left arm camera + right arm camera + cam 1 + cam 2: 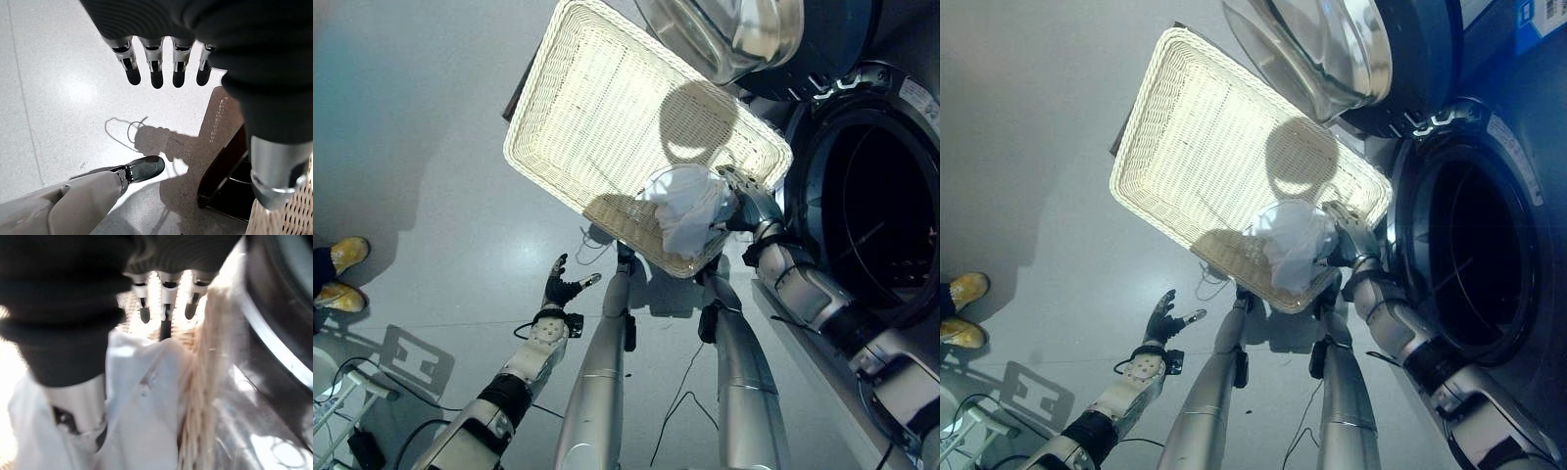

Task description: Put the clothes into the washing machine.

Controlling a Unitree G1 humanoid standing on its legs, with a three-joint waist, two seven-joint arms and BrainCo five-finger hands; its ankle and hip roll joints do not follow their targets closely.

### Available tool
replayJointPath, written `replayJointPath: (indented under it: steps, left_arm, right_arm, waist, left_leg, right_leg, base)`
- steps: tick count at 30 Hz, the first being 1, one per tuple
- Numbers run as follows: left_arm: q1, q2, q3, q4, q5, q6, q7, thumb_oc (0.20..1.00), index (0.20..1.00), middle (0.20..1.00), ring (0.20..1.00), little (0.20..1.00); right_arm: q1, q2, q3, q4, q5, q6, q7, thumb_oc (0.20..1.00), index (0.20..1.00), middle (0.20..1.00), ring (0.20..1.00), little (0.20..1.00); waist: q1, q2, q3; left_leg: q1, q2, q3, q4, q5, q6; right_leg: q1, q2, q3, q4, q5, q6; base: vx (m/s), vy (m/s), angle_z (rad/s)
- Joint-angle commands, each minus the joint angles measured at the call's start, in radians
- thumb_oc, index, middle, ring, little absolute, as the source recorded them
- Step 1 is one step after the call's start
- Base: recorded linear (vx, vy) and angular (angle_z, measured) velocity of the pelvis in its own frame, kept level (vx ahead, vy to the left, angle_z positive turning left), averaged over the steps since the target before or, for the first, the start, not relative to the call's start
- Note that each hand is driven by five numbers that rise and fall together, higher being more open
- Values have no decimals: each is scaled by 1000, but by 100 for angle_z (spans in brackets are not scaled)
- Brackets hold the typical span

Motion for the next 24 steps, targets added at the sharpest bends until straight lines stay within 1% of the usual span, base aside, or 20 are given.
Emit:
replayJointPath:
  steps: [1,4,7,9,12,13,15,16,19,20,24]
  left_arm:
    - [101,12,18,-8,21,-20,23,1000,1000,1000,1000,1000]
    - [106,9,23,13,17,-31,21,1000,1000,1000,1000,1000]
    - [102,0,24,40,19,-44,17,1000,1000,1000,1000,1000]
    - [94,-6,23,58,22,-50,12,1000,1000,1000,1000,1000]
    - [84,-13,23,73,29,-53,9,1000,1000,1000,1000,1000]
    - [75,-15,20,85,30,-56,5,1000,1000,1000,1000,1000]
    - [68,-16,18,92,33,-57,0,1000,1000,1000,1000,1000]
    - [60,-14,14,100,32,-61,-5,1000,1000,1000,1000,1000]
    - [48,-15,11,108,36,-61,-12,1000,1000,1000,1000,1000]
    - [40,-13,7,113,36,-60,-19,1000,1000,1000,1000,1000]
    - [20,-14,-3,127,41,-57,-30,1000,1000,1000,1000,1000]
  right_arm:
    - [42,-35,-38,-58,-25,-49,-59,1000,1000,1000,1000,1000]
    - [68,-39,-42,-91,-53,-97,-87,1000,1000,1000,1000,1000]
    - [61,-30,-31,-105,-55,-126,-105,1000,1000,1000,1000,1000]
    - [47,-24,-17,-102,-59,-128,-94,1000,1000,1000,1000,1000]
    - [24,-15,12,-95,-71,-114,-57,1000,1000,1000,1000,1000]
    - [2,-11,39,-87,-85,-93,-24,1000,1000,1000,1000,1000]
    - [-19,-10,61,-75,-79,-82,-11,1000,1000,1000,1000,1000]
    - [-45,-6,84,-54,-83,-62,18,1000,1000,1000,1000,1000]
    - [-75,2,114,-23,-71,-52,33,1000,1000,1000,1000,1000]
    - [-95,10,135,3,-82,-36,43,1000,1000,1000,1000,1000]
    - [-155,37,170,69,-76,-17,55,1000,1000,1000,1000,1000]
  waist:
    - [-22,-19,2]
    - [-29,-19,2]
    - [-29,-16,2]
    - [-28,-15,2]
    - [-22,-13,2]
    - [-18,-11,2]
    - [-13,-9,2]
    - [-8,-7,2]
    - [0,-3,2]
    - [6,0,2]
    - [19,7,2]
  left_leg:
    - [-1,-61,65,37,-68,20]
    - [-1,-60,67,41,-74,22]
    - [-2,-61,67,41,-76,21]
    - [0,-63,64,41,-77,19]
    - [-1,-65,61,40,-76,17]
    - [-1,-66,60,38,-75,16]
    - [0,-66,58,38,-74,16]
    - [0,-67,56,39,-74,14]
    - [-3,-70,54,40,-73,15]
    - [-3,-71,53,40,-71,15]
    - [-7,-77,49,40,-68,15]
  right_leg:
    - [49,35,18,-133,109,123]
    - [46,37,26,-130,106,124]
    - [47,37,29,-132,103,125]
    - [50,36,30,-134,100,125]
    - [53,34,26,-137,98,125]
    - [55,32,22,-139,98,125]
    - [58,28,18,-142,97,125]
    - [60,26,14,-142,96,125]
    - [60,22,5,-142,96,124]
    - [61,20,1,-142,96,123]
    - [62,15,-10,-147,98,121]
  base:
    - [3,23,-4]
    - [-3,4,-1]
    - [-8,6,-2]
    - [-12,3,-7]
    - [-4,-2,-2]
    - [0,0,0]
    - [0,0,0]
    - [0,0,0]
    - [1,-13,3]
    - [1,-17,4]
    - [0,-19,5]
